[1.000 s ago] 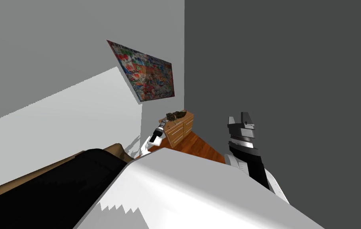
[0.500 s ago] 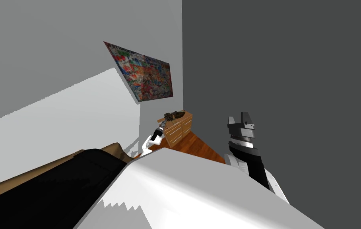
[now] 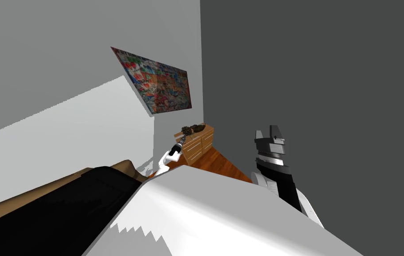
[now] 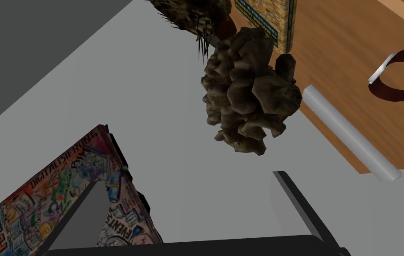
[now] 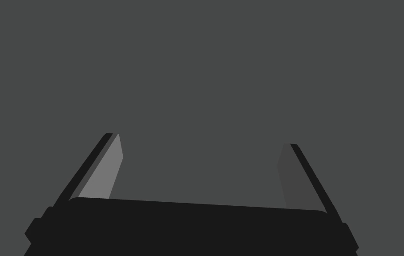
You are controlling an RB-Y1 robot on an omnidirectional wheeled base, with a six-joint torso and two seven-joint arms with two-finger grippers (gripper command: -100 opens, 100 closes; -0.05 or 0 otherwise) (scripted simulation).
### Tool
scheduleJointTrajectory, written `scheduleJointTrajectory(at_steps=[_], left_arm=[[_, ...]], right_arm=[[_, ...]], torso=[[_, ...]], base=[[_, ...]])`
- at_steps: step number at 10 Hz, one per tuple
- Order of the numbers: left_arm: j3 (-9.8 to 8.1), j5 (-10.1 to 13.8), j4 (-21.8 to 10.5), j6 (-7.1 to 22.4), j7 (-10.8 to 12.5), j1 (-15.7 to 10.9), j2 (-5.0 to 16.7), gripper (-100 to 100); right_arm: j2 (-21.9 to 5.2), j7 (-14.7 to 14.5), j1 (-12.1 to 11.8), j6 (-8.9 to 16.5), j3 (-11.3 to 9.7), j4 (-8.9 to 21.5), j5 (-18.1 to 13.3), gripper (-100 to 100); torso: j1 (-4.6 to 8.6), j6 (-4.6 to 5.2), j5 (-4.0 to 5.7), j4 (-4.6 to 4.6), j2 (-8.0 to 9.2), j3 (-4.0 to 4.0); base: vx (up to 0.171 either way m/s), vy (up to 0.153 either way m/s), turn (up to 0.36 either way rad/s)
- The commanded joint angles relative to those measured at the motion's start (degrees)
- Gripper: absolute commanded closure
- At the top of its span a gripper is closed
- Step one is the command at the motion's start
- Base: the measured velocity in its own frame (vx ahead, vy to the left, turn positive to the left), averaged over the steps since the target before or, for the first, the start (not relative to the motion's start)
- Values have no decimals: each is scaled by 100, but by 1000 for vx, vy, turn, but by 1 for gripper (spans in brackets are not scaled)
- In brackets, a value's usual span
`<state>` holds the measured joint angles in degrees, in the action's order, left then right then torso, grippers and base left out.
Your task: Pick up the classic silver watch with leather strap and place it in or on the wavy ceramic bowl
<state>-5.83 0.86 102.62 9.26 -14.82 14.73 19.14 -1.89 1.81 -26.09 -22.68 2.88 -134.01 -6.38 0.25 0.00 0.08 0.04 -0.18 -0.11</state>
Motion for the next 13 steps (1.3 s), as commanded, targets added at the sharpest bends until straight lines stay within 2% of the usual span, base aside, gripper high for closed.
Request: scheduleJointTrajectory(at_steps=[1,4,6,7,8,9,12,13], left_arm=[[2,-4,-213,286,-115,-110,37,-100],[-3,22,-381,622,-180,-171,119,-100],[-10,70,-703,1010,-296,-286,300,-100],[-10,70,-703,1139,-296,-286,300,-100],[-11,93,-854,1302,-348,-339,394,-100],[-11,93,-854,1396,-348,-339,394,-100],[-11,136,-1133,1848,-440,-436,582,-100],[-11,136,-1133,1897,-440,-436,582,-100]], right_arm=[[0,0,0,0,0,0,0,0],[0,0,0,0,0,0,0,0],[0,0,0,0,0,0,0,0],[0,0,0,0,0,0,0,0],[0,0,0,0,0,0,0,0],[-1,0,0,0,0,0,0,0],[-1,0,0,0,1,0,0,0],[-1,0,0,0,1,0,0,0]], torso=[[0,0,0,0,0,0],[-13,0,-3,0,0,0],[-16,0,-4,0,1,1],[-14,0,-3,1,-6,-3],[-17,-1,-4,1,-3,-2],[-22,1,-5,0,-2,-1],[-28,-1,-6,-1,4,2],[-27,0,-6,-1,2,1]], base=[[35,-63,-25],[27,-43,-18],[44,-44,-51],[40,-34,-21],[34,-22,-57],[27,-12,-31],[28,-10,-46],[26,-2,-29]])
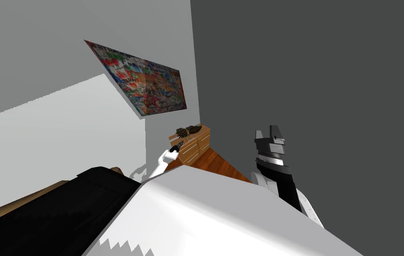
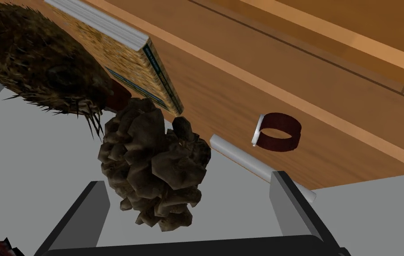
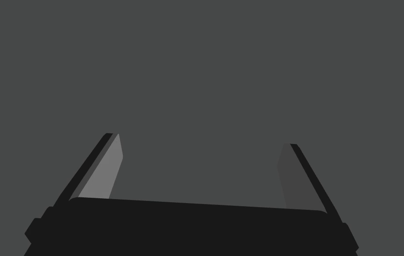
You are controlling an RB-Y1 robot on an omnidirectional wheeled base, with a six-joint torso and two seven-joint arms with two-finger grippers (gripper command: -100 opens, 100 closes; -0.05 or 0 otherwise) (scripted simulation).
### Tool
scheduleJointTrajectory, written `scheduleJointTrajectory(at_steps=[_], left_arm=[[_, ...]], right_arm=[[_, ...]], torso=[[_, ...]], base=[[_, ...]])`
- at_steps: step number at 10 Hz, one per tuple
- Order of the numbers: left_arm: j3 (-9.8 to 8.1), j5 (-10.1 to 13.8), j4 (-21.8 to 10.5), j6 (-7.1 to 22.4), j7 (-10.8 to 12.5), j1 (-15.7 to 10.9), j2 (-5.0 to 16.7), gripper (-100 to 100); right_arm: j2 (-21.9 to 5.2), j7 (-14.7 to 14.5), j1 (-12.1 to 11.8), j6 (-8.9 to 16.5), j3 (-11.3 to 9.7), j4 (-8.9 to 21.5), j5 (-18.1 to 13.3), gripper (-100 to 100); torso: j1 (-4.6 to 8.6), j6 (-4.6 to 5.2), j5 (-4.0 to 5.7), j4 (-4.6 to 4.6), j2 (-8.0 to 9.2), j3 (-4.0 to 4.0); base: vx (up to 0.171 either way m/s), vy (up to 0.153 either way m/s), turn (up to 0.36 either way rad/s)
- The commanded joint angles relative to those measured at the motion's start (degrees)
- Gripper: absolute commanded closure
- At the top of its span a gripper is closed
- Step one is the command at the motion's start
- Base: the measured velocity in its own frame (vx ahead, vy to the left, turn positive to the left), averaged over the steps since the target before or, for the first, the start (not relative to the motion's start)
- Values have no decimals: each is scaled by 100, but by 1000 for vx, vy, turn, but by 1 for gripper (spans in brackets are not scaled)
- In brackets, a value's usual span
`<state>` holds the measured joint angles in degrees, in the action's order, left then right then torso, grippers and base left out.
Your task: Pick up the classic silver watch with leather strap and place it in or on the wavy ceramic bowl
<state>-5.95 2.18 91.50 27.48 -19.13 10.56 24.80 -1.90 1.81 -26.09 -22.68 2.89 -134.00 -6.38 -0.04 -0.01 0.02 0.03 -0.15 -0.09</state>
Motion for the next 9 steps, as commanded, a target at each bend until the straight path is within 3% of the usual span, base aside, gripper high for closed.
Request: scheduleJointTrajectory(at_steps=[1,2,5,9], left_arm=[[2,24,-148,286,-50,-62,108,-100],[2,24,-148,318,-50,-62,108,-100],[6,60,-379,776,-126,-143,284,-100],[16,119,-746,1531,-255,-278,595,-100]], right_arm=[[0,0,0,0,0,0,0,0],[0,0,0,0,0,0,0,0],[0,0,0,0,0,0,0,0],[0,0,0,0,0,0,0,0]], torso=[[0,0,0,0,0,0],[-2,1,0,0,-1,0],[-2,0,-1,1,-5,-3],[-6,1,-2,1,-5,-3]], base=[[29,2,-63],[24,4,-29],[36,2,-62],[38,8,-73]])
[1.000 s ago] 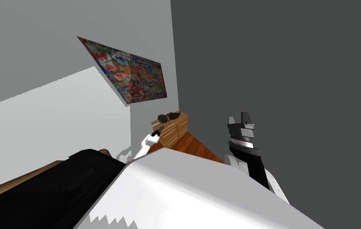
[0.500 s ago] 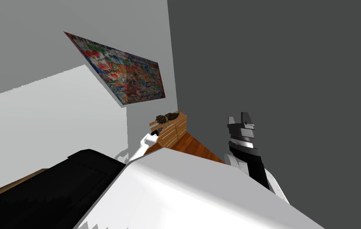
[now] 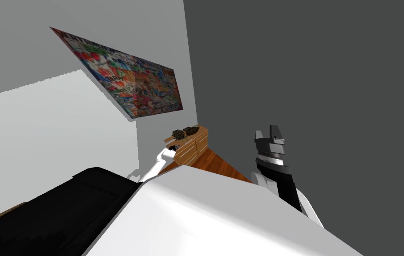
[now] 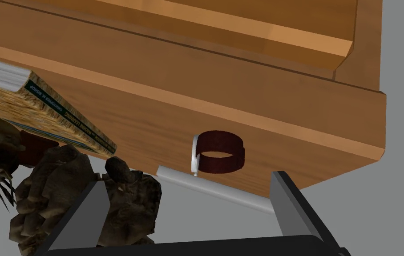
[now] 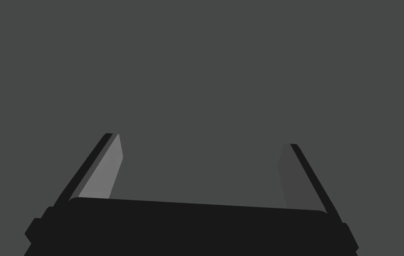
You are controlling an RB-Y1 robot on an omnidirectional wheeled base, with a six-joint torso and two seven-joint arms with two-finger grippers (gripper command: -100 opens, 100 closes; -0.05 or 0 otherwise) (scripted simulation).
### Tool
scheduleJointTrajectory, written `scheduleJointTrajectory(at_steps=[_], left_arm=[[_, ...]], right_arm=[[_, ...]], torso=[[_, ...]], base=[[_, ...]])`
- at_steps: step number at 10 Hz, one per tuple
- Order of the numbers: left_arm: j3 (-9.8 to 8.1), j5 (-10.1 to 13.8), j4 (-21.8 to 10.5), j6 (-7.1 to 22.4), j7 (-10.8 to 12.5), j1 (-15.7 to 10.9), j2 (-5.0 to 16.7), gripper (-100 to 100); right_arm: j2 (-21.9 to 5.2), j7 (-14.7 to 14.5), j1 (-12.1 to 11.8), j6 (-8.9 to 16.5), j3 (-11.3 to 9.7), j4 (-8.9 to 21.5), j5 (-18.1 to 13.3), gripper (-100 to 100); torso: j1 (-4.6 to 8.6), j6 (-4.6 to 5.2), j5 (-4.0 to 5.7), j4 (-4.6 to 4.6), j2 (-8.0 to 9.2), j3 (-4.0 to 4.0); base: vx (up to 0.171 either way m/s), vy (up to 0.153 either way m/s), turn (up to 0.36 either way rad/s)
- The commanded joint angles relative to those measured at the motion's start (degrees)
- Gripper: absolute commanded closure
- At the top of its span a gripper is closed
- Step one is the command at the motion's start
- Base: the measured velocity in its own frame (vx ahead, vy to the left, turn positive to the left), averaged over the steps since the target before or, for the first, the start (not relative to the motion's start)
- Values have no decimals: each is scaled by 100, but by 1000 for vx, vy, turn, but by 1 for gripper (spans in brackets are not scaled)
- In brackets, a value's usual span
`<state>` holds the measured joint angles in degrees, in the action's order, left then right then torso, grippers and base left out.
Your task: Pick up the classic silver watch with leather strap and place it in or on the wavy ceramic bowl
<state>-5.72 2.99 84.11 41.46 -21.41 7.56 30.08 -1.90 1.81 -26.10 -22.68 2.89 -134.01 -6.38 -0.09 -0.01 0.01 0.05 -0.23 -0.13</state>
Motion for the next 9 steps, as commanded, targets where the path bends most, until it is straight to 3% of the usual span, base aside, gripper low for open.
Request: scheduleJointTrajectory(at_steps=[1,5,6,7,8,9], left_arm=[[-5,49,-79,286,-55,-6,131,-100],[3,84,-293,756,-143,-99,360,-100],[-2,88,-244,680,-130,-75,327,-100],[-3,89,-249,705,-135,-76,333,0],[-46,107,-475,586,-107,-126,365,-100],[-67,115,-588,528,-93,-151,381,-100]], right_arm=[[0,0,0,0,0,0,0,0],[0,0,0,0,0,0,0,0],[0,0,0,0,0,0,0,0],[0,0,0,0,0,0,0,0],[0,0,0,0,0,0,0,0],[0,0,1,0,0,0,0,0]], torso=[[0,0,0,0,0,0],[5,0,1,-1,6,3],[6,0,1,-1,5,3],[6,-1,1,-2,11,6],[5,-1,1,-3,16,9],[6,3,1,-4,22,12]], base=[[44,1,-55],[36,-2,-46],[17,-2,-5],[0,0,0],[-16,-2,-141],[-36,-5,-146]])
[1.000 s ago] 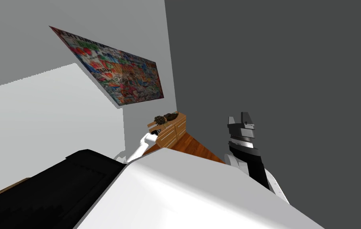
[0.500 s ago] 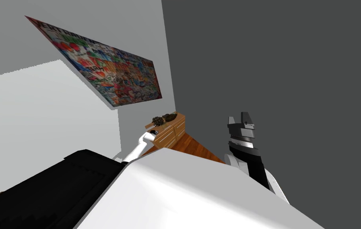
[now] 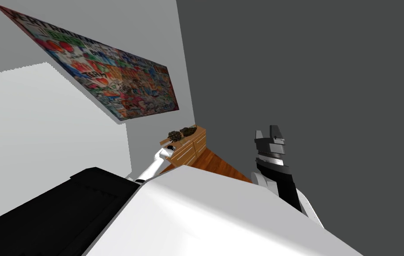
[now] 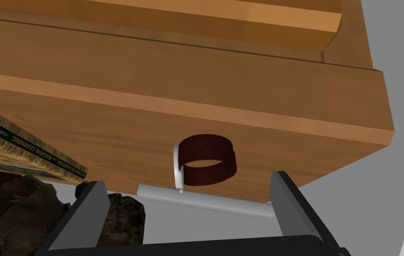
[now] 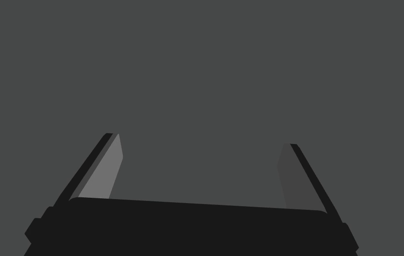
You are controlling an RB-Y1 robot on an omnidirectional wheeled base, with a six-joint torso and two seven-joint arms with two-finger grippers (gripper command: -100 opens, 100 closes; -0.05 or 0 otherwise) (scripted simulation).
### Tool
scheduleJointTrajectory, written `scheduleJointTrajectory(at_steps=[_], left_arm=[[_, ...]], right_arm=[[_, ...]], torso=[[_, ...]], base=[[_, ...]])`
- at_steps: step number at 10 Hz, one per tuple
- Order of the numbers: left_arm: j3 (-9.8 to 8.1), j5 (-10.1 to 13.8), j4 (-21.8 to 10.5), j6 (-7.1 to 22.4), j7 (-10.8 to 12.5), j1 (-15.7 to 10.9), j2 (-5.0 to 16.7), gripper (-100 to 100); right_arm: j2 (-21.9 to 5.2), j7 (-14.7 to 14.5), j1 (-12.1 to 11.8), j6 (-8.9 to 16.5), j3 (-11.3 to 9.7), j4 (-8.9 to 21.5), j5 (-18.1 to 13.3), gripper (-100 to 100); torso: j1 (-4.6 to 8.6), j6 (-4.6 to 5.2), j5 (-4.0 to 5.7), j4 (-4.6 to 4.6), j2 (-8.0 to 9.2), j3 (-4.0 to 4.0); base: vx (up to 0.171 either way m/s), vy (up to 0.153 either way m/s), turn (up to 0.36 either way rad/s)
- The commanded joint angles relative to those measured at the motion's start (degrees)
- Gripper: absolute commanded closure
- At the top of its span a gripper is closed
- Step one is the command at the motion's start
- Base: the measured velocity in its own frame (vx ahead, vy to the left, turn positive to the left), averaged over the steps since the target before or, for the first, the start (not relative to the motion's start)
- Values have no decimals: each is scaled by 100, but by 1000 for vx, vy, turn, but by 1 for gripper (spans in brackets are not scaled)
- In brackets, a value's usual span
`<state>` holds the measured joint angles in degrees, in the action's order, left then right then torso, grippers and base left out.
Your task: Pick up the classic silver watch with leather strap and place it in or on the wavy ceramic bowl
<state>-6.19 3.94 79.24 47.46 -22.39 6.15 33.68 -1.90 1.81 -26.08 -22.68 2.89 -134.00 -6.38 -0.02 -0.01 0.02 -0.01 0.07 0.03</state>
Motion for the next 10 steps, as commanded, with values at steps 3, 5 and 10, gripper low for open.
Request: scheduleJointTrajectory(at_steps=[3,5,10], left_arm=[[-85,47,-440,-247,46,-84,69,-100],[-128,64,-667,-364,73,-133,101,-100],[-161,94,-849,-458,83,-176,137,100]], right_arm=[[0,0,0,0,0,0,0,0],[0,0,0,0,0,0,0,0],[0,0,-1,0,0,0,0,0]], torso=[[-4,-1,-1,-1,2,1],[-2,0,-1,0,-1,0],[-2,-2,-1,1,-8,-4]], base=[[-30,3,-90],[-24,0,-97],[-12,-1,-42]])
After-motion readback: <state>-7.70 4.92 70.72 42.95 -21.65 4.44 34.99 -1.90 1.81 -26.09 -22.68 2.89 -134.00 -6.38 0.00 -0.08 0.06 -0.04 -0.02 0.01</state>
